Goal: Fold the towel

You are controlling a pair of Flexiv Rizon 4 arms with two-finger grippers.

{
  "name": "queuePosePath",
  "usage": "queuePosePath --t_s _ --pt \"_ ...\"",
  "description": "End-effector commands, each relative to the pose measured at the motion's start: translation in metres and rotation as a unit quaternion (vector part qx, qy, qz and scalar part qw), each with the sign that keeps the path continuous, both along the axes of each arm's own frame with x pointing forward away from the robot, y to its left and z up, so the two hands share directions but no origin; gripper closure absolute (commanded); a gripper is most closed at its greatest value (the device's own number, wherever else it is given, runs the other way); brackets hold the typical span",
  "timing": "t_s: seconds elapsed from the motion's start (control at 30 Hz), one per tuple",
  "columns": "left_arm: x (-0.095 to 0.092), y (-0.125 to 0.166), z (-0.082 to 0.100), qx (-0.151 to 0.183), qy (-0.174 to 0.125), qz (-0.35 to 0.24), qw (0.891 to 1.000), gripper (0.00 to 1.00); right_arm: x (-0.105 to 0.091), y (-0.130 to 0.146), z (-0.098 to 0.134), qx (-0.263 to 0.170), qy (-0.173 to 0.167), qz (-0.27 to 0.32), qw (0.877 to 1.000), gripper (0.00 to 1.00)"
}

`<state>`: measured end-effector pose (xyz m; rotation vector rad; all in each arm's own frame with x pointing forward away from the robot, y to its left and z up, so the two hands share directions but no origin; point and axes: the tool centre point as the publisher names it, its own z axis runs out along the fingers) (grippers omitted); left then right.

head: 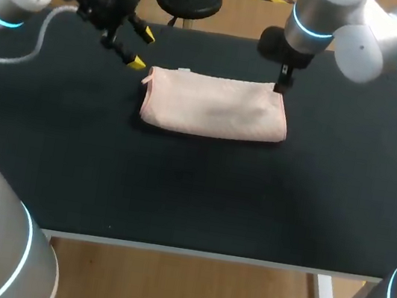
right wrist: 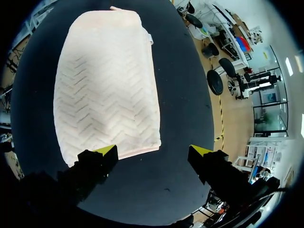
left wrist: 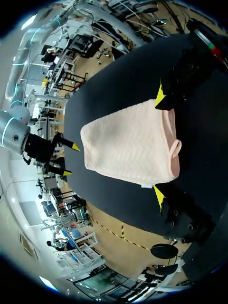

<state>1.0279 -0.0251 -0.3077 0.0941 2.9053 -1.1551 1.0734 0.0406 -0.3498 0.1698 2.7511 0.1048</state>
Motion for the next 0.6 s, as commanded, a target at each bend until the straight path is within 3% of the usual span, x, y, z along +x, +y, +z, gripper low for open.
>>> queuePosePath --t_s 0.03,0.17,0.6 --pt "-0.0175 0.0034 -0.0004 -0.026 -0.022 0.022 0.999 0.00 -0.0085 -0.0037 0.0008 0.001 0.002 0.011 1.000 0.00" --pt "-0.0215 0.0054 0.0003 -0.023 -0.017 0.022 0.999 0.00 -0.0168 -0.0022 0.0004 -0.007 0.000 0.039 0.999 0.00" --pt "-0.0220 0.0058 0.0006 -0.022 -0.016 0.020 0.999 0.00 -0.0168 -0.0022 0.0004 -0.007 0.000 0.039 0.999 0.00"
